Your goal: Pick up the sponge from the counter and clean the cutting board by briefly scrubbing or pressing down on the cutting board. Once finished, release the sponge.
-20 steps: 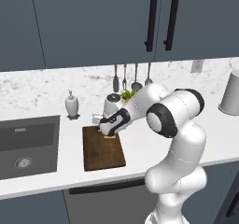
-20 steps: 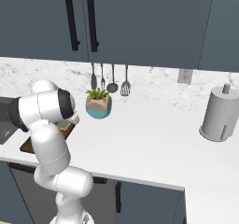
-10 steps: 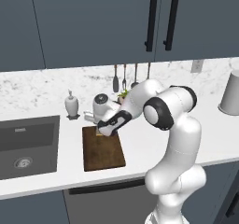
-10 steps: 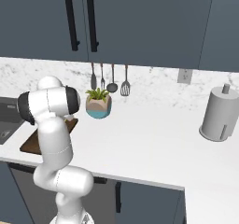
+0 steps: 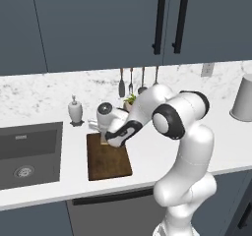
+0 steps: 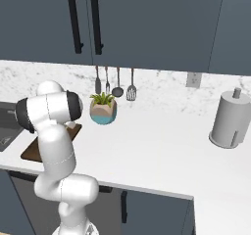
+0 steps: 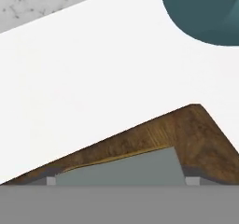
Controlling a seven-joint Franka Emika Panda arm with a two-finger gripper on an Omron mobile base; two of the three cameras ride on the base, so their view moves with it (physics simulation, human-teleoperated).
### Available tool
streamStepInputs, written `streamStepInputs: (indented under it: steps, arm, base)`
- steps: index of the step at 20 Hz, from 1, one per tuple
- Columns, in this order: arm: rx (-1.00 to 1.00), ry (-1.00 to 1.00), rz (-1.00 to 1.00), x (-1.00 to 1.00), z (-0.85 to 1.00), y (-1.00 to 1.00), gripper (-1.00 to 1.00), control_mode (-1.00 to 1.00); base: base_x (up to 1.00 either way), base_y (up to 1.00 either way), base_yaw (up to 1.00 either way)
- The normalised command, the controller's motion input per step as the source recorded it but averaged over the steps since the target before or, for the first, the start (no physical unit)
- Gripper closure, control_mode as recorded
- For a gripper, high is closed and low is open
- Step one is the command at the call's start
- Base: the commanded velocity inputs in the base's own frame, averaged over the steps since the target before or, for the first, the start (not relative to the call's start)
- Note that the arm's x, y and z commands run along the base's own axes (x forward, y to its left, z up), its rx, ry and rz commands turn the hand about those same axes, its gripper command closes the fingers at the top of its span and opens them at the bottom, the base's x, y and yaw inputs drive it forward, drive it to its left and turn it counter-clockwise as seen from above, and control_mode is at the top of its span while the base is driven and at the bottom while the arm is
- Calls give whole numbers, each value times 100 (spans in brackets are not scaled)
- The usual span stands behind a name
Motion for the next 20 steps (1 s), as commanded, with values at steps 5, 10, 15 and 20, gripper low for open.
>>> streamStepInputs:
  steps: [5,10,15,20]
  arm:
    - [0,-1,1,-53,-30,-16,100,-100]
    - [-2,0,14,-46,-37,-29,100,-100]
    - [0,0,23,-41,-40,-6,100,-100]
    - [0,0,24,-73,-26,3,100,-100]
  base:
    - [0,0,0]
    - [0,0,0]
    - [0,0,0]
    - [0,0,0]
